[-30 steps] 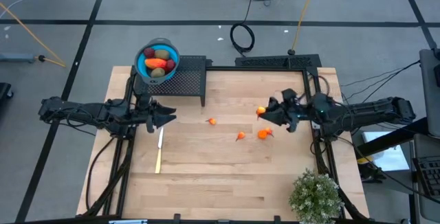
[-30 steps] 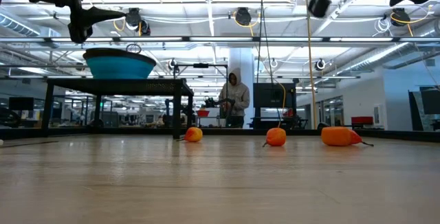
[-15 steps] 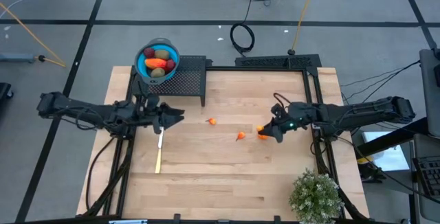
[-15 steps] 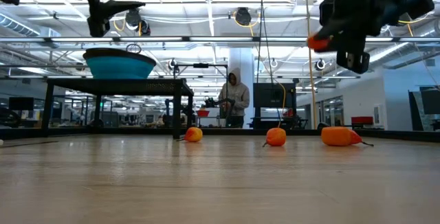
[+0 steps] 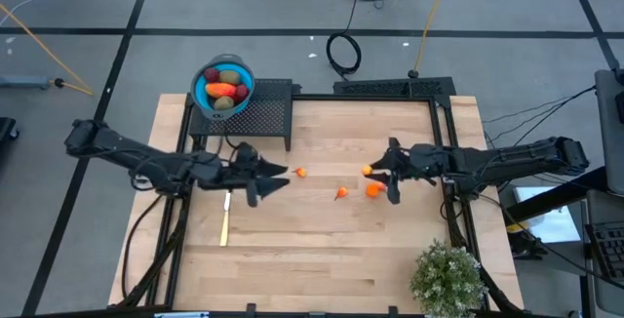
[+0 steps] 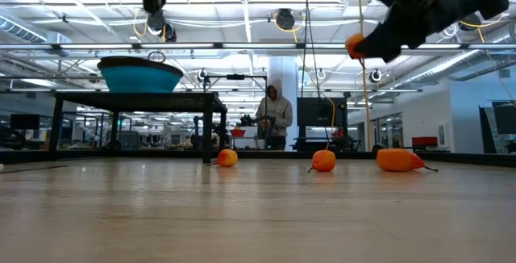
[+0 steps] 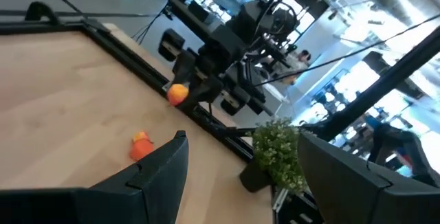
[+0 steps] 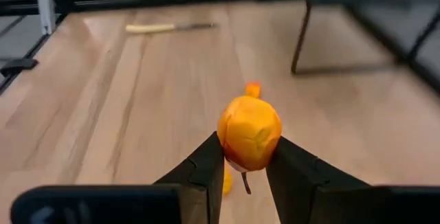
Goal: Pick & Place Fruit
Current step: Put the pear into the blue strainer bowl on the shelf
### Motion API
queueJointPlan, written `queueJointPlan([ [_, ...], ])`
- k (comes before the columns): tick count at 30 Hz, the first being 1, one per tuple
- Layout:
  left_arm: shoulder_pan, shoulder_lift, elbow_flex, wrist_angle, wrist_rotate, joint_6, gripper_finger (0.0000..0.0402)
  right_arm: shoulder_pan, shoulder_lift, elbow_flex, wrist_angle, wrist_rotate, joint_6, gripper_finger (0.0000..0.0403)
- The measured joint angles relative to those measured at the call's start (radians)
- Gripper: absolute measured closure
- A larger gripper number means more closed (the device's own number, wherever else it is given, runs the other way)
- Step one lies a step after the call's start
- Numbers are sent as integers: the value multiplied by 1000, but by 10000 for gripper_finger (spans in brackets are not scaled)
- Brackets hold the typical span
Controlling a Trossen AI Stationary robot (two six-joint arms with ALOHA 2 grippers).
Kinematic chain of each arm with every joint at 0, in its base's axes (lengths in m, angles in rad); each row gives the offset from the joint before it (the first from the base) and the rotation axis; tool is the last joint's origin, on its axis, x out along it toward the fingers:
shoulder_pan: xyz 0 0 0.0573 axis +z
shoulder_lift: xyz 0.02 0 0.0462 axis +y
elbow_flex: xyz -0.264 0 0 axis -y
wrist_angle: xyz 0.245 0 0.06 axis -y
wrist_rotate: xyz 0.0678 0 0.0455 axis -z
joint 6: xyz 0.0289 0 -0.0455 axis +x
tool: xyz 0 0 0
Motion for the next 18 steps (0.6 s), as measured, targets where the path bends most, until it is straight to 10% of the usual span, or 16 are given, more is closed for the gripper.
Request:
queueJointPlan([
  [18, -9, 427, 477, -214, -129, 81, 128, 79, 0, 0, 264, 5, -249, 316],
])
